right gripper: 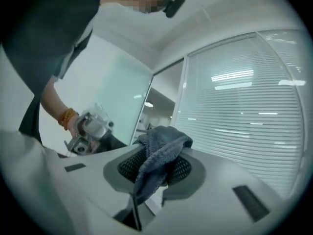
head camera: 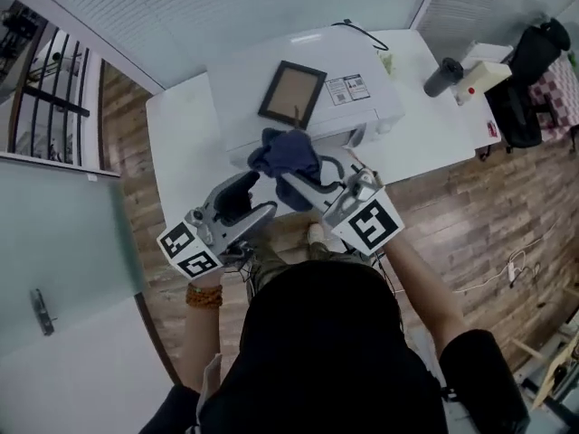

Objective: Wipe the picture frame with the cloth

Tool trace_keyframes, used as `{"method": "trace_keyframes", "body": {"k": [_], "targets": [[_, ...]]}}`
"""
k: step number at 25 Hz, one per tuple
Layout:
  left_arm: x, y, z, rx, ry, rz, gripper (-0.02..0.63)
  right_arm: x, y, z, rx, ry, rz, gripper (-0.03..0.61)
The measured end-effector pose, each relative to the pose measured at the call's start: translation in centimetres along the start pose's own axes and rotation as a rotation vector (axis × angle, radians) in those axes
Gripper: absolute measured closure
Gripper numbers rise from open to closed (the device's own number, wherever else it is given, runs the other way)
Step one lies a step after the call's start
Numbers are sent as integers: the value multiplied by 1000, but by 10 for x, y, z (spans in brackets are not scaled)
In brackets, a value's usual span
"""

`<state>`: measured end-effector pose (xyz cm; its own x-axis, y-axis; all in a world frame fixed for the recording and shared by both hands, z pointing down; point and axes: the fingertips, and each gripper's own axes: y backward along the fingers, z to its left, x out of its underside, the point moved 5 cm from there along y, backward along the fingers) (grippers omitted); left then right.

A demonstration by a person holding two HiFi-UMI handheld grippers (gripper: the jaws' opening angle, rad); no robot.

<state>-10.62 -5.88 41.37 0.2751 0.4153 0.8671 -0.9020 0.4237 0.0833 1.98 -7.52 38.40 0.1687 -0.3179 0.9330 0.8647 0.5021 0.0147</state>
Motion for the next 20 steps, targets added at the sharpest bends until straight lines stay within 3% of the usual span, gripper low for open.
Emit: {"method": "trace_keyframes", "body": {"k": [2,4,6,10,12,14,17,20], "targets": [[-7,-10,24,-93,-142,104,371,21,-11,-35,-18,-47,82,499],[-21,-25,47,-104,-237,174,370,43,-29,-63,-49,-114,218,499],[-37,-38,70,-109,-382,289,367,59,-56,-78,-91,-141,332,499],[-38,-59,117,-146,-674,616,365,100,-105,-78,-170,-185,551,499],[-23,-65,137,-133,-754,775,358,118,-115,-75,-178,-210,630,499],[-12,-69,148,-125,-715,806,356,127,-113,-72,-173,-276,661,499],[-16,-75,158,-143,-542,666,370,131,-103,-74,-171,-347,660,500],[-29,-73,165,-163,-434,556,382,132,-94,-75,-156,-383,619,502]]}}
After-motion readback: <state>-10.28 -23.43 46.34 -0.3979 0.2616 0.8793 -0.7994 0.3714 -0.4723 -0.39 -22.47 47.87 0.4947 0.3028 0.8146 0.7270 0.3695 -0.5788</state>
